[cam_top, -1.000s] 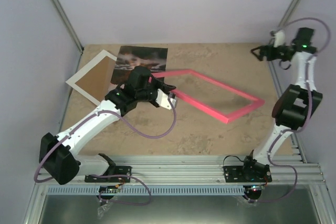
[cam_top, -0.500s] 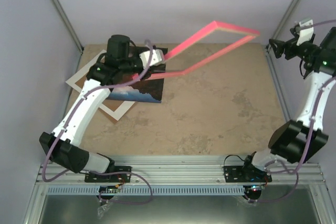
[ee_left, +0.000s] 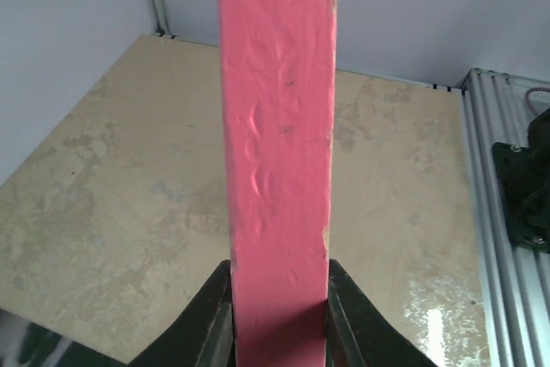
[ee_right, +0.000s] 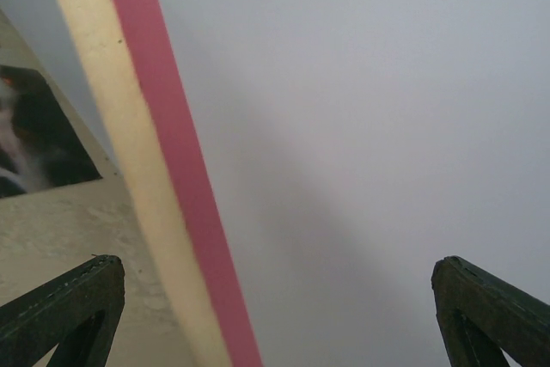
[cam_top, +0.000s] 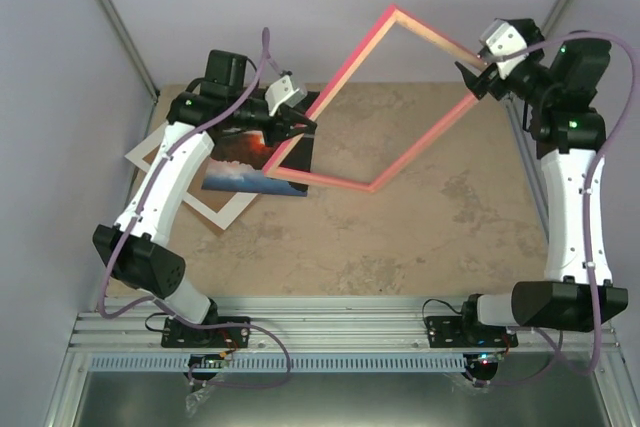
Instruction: Put the photo into the frame
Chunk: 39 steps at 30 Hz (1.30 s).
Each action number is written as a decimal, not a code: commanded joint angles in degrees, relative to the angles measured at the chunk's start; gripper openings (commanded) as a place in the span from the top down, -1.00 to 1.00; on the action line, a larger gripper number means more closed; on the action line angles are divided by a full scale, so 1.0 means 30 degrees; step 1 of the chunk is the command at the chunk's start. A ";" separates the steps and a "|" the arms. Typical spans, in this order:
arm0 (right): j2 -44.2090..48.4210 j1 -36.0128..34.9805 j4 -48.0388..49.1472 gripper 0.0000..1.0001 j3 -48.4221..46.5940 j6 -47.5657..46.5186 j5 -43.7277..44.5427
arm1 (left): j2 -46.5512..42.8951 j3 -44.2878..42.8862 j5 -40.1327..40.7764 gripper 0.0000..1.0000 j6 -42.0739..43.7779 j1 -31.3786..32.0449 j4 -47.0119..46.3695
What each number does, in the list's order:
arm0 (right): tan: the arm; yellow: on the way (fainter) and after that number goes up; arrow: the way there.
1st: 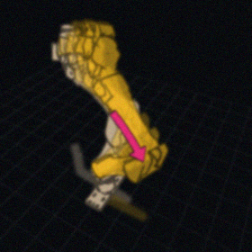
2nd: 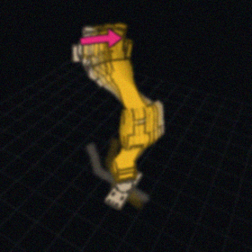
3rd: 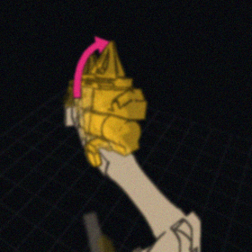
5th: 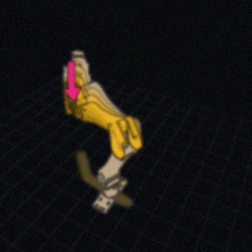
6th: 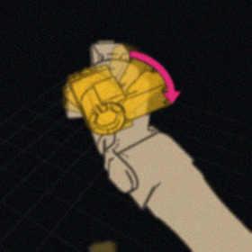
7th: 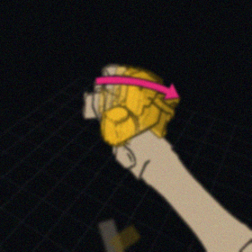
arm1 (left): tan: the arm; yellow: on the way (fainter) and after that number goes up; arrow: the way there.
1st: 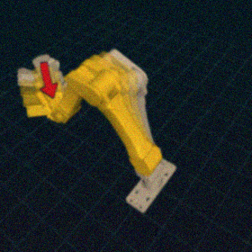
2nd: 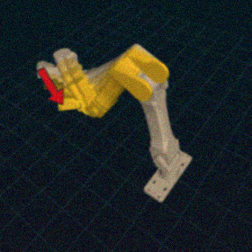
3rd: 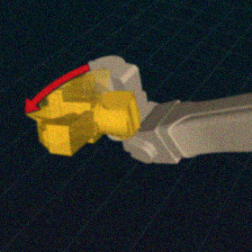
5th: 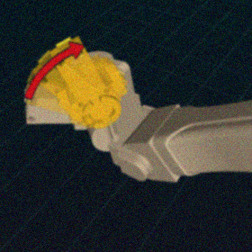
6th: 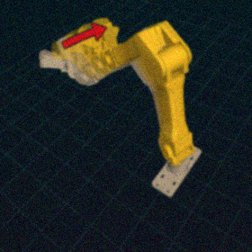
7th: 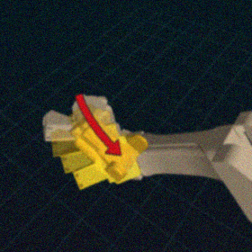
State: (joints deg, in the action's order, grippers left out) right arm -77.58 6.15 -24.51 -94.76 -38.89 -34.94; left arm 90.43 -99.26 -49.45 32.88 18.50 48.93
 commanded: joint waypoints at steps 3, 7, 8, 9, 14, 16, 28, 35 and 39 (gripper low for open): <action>-0.0599 -0.3077 -0.0864 -0.89 -0.1061 -0.2597 0.5119 | 0.0043 -0.1181 -0.2687 1.00 -0.0425 0.0014 0.0437; -0.1152 -0.4961 -0.0302 -0.66 -0.1827 -0.3207 0.7681 | 0.0269 -0.1206 -0.2517 1.00 -0.0931 0.0014 0.0350; -0.1505 -0.5304 -0.0289 -0.61 -0.2139 -0.3295 0.8243 | 0.0350 -0.1192 -0.2400 1.00 -0.1116 0.0029 0.0275; -0.1752 -0.5709 -0.0379 -0.54 -0.2519 -0.3397 0.8694 | 0.0427 -0.1190 -0.2298 1.00 -0.1344 0.0038 0.0204; -0.2900 -0.6411 -0.0934 -0.12 -0.3875 -0.3303 0.9747 | 0.0918 -0.1291 -0.1866 1.00 -0.1870 0.0044 0.0353; -0.3127 -0.6401 -0.1189 0.03 -0.4008 -0.3216 0.9680 | 0.1036 -0.1353 -0.1901 1.00 -0.1838 0.0044 0.0435; -0.4036 -0.6244 -0.2100 0.99 -0.3543 -0.1858 1.0204 | 0.2055 -0.1870 -0.0855 0.62 -0.3459 0.0029 -0.1274; -0.4872 -0.4206 -0.3678 0.99 -0.3295 0.2185 1.0227 | 0.2921 -0.2099 0.1272 -0.80 -0.8561 -0.1141 -0.4955; -0.5560 -0.1916 -0.5370 0.99 -0.3083 0.6009 0.9544 | 0.3487 -0.2216 0.1723 -0.97 -1.0749 -0.2206 -0.6676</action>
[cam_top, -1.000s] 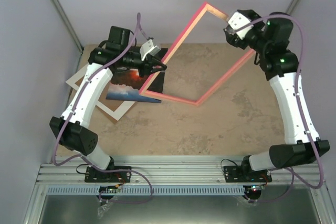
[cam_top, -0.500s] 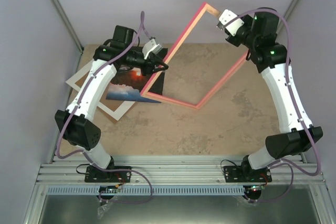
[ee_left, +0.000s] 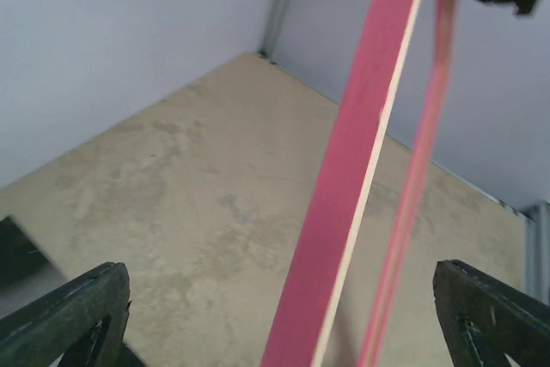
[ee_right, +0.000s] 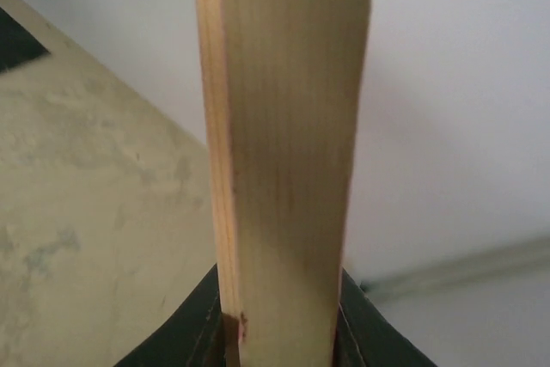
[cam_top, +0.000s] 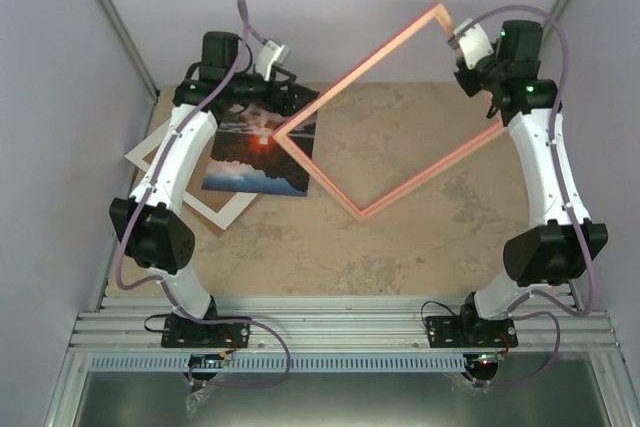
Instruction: Put the photo into the frame
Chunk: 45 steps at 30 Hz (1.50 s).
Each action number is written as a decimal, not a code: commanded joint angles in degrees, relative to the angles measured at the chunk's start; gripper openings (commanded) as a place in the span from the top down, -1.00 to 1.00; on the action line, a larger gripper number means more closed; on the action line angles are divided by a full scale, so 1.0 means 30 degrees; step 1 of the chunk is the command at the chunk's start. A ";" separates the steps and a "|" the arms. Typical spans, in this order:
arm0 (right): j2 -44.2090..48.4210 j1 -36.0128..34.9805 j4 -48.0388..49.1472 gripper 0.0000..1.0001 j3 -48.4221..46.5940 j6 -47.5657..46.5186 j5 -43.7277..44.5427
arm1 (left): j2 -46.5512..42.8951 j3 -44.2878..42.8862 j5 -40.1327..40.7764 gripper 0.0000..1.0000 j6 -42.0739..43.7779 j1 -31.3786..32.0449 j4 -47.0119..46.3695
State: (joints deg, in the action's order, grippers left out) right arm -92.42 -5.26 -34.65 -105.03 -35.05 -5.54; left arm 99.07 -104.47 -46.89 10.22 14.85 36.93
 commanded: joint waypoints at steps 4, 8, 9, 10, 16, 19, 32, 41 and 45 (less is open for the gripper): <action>-0.1169 0.4141 -0.3408 0.99 0.1693 0.7305 -0.1084 | 0.0977 -0.0179 0.1986 -0.98 -0.4219 -0.1178 -0.3307; -0.1514 0.5540 -0.3798 0.99 0.4091 0.8923 -0.1506 | 0.1079 0.1006 0.2989 -0.98 -0.5145 -0.1349 -0.4048; -0.1574 0.5712 -0.3727 0.99 0.4775 0.9268 -0.1641 | 0.1065 0.1448 0.3090 -0.98 -0.5495 -0.1435 -0.4315; -0.1614 0.5847 -0.3630 0.99 0.5509 0.9524 -0.1782 | 0.1063 0.1855 0.3264 -0.98 -0.5835 -0.1508 -0.4572; -0.3034 0.6286 -0.3249 0.99 0.8455 1.0945 -0.2209 | 0.1137 0.3997 0.3887 -0.99 -0.6833 -0.1640 -0.5440; -0.4129 0.6564 -0.3341 0.99 0.8563 1.1008 -0.2409 | 0.1112 0.4780 0.4392 -0.99 -0.6628 -0.1640 -0.5468; -0.8406 0.7055 -0.3340 0.93 0.6730 0.9984 -0.2316 | 0.0532 0.7482 0.6442 -0.98 -0.6777 -0.2031 -0.5434; -0.9609 0.7055 -0.3757 0.84 0.5959 0.9573 -0.2679 | -0.0054 0.9427 0.6018 -0.99 -0.7456 -0.2715 -0.5970; -0.9737 0.6900 -0.3719 0.80 0.5860 0.9460 -0.2833 | -0.0400 0.9963 0.6066 -0.98 -0.7526 -0.2868 -0.6170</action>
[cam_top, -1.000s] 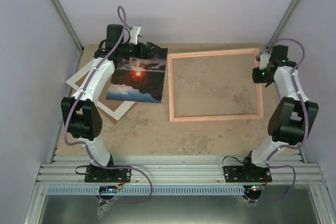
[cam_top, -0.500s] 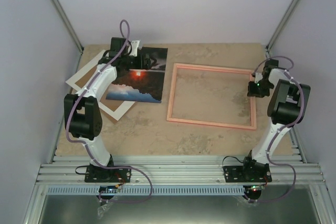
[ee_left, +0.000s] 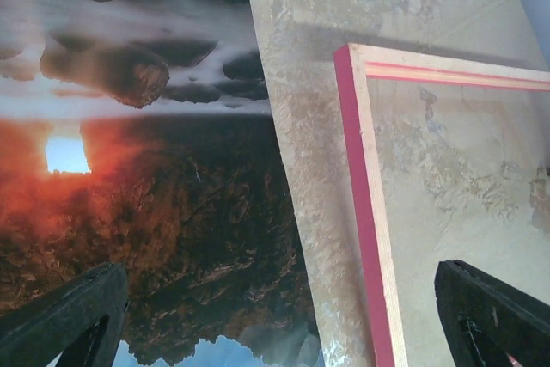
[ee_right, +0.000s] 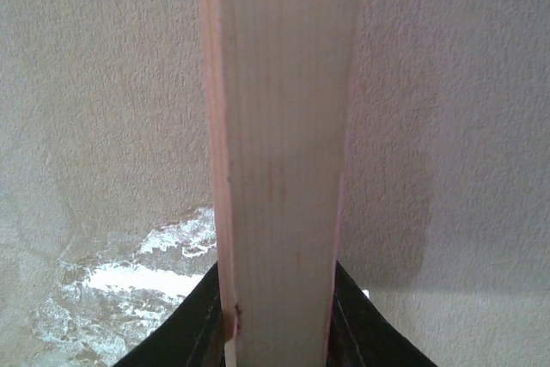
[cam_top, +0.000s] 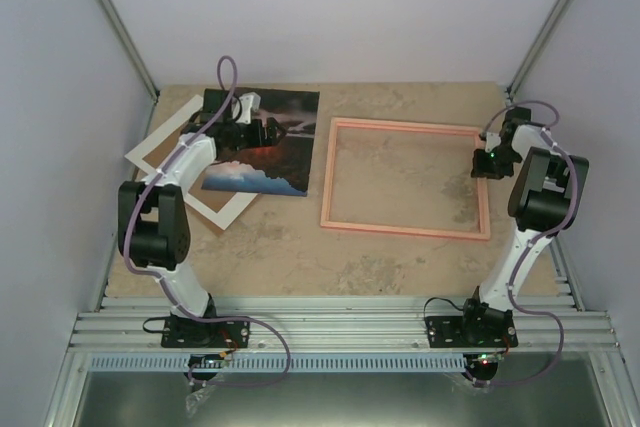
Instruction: Put the photo into the frame
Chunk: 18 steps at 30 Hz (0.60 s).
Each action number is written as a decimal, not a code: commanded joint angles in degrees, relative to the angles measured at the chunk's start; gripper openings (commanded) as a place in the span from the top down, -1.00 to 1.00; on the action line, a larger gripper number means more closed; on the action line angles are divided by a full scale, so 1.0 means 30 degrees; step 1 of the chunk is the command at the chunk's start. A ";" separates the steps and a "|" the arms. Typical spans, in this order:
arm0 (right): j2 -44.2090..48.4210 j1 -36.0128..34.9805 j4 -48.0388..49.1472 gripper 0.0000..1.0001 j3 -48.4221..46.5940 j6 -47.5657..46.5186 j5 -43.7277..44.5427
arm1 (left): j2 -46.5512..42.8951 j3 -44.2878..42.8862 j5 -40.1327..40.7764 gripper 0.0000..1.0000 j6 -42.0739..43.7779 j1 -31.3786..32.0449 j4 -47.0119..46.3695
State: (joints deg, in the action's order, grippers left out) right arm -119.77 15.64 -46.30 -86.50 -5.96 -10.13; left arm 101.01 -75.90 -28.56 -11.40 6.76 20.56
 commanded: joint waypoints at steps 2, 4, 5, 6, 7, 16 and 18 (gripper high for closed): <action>-0.0626 -0.0271 0.0199 0.78 -0.0331 -0.0312 -0.1346 | -0.1170 0.0633 -0.0032 -0.99 -0.0417 -0.0338 -0.0784; -0.0547 -0.0613 0.0257 0.76 -0.0115 -0.0398 -0.1313 | -0.1244 0.0846 -0.0058 -0.99 -0.0709 -0.0732 -0.0853; -0.0490 -0.0774 0.0299 0.75 -0.0043 -0.0416 -0.1278 | -0.1302 0.1035 -0.0138 -0.99 -0.0950 -0.1003 -0.0946; -0.0440 -0.0875 0.0363 0.72 0.0002 -0.0377 -0.1222 | -0.1360 0.1217 -0.0291 -0.98 -0.1288 -0.1260 -0.1111; -0.0401 -0.0961 0.0429 0.69 0.0012 -0.0298 -0.1142 | -0.1423 0.1437 -0.0445 -0.98 -0.1561 -0.1537 -0.1286; 0.0377 -0.0906 0.0546 -0.21 0.0487 0.0285 -0.0001 | -0.2270 0.2356 -0.0904 -0.98 -0.2066 -0.3772 -0.1471; 0.0687 -0.0856 0.0626 -0.41 0.0461 0.0159 0.0072 | -0.2397 0.2560 -0.1085 -0.99 -0.2215 -0.4542 -0.1299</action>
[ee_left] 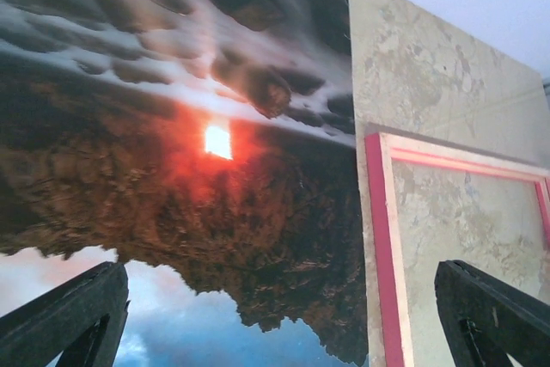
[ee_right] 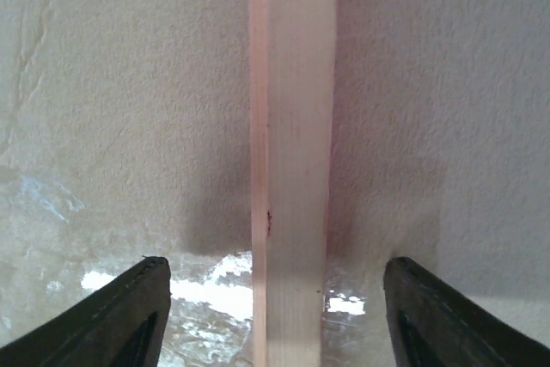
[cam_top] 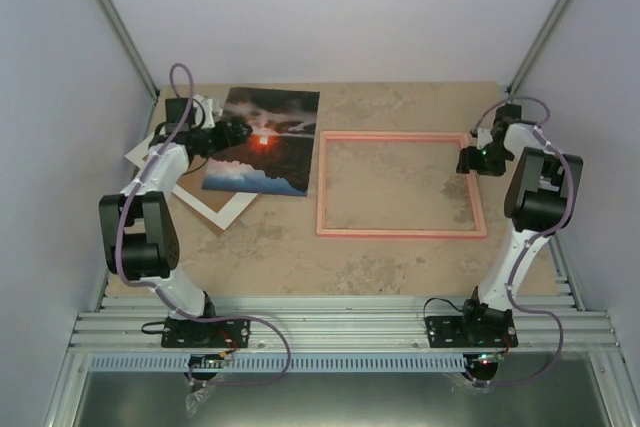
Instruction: Put the photo into the frame
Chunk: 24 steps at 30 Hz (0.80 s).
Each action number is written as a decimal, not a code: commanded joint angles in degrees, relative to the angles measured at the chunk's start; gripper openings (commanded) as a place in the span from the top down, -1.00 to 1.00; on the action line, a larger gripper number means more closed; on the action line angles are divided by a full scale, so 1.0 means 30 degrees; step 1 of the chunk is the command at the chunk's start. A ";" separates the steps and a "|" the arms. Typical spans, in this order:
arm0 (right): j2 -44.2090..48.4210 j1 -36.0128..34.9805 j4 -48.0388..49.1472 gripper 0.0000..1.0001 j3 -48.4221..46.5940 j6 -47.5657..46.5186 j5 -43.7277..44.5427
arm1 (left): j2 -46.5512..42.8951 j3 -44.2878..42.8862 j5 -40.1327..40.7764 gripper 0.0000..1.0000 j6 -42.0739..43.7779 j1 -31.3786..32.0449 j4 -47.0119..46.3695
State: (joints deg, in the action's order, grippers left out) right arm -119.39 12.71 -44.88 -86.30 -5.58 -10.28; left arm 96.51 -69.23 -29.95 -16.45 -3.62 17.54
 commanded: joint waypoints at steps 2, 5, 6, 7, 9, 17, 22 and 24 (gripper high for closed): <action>0.0978 0.0156 0.0322 -0.56 0.0086 -0.0437 -0.0204 | -0.0920 0.0536 -0.1225 -0.98 -0.0427 -0.1922 0.0072; 0.2184 -0.0095 0.0999 -0.73 -0.0402 -0.1942 -0.2750 | -0.0627 0.0504 -0.2336 -0.98 0.0643 -0.3390 0.1594; 0.2632 -0.0405 0.1384 -0.78 -0.0473 -0.2401 -0.3552 | -0.0505 0.0491 -0.2648 -0.98 0.1106 -0.3877 0.2355; 0.3076 -0.0810 0.1833 -0.82 -0.0533 -0.2784 -0.4560 | -0.0431 0.0530 -0.2952 -0.98 0.1603 -0.4395 0.2873; 0.3806 -0.2214 0.2443 -0.83 -0.0586 -0.3370 -0.5953 | -0.0356 0.0569 -0.3087 -0.98 0.2620 -0.5331 0.3805; 0.4093 -0.8646 0.5049 -0.69 -0.0010 -0.3438 -1.0068 | -0.0368 0.1744 -0.2580 -0.94 0.5358 -0.8722 0.6081; 0.2801 -1.2394 0.6347 -0.57 -0.0586 -0.2852 -0.9712 | -0.0460 0.3351 -0.2590 -0.88 0.5446 -1.0341 0.6053; 0.2197 -1.3696 0.6799 -0.52 -0.0696 -0.2812 -0.9064 | -0.0556 0.3853 -0.2609 -0.86 0.5453 -1.0452 0.5859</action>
State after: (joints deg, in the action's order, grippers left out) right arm -109.40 -23.35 -28.27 -87.33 -14.70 -37.74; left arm 95.20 -60.05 -36.99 -1.89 -33.56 33.74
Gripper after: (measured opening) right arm 0.778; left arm 0.937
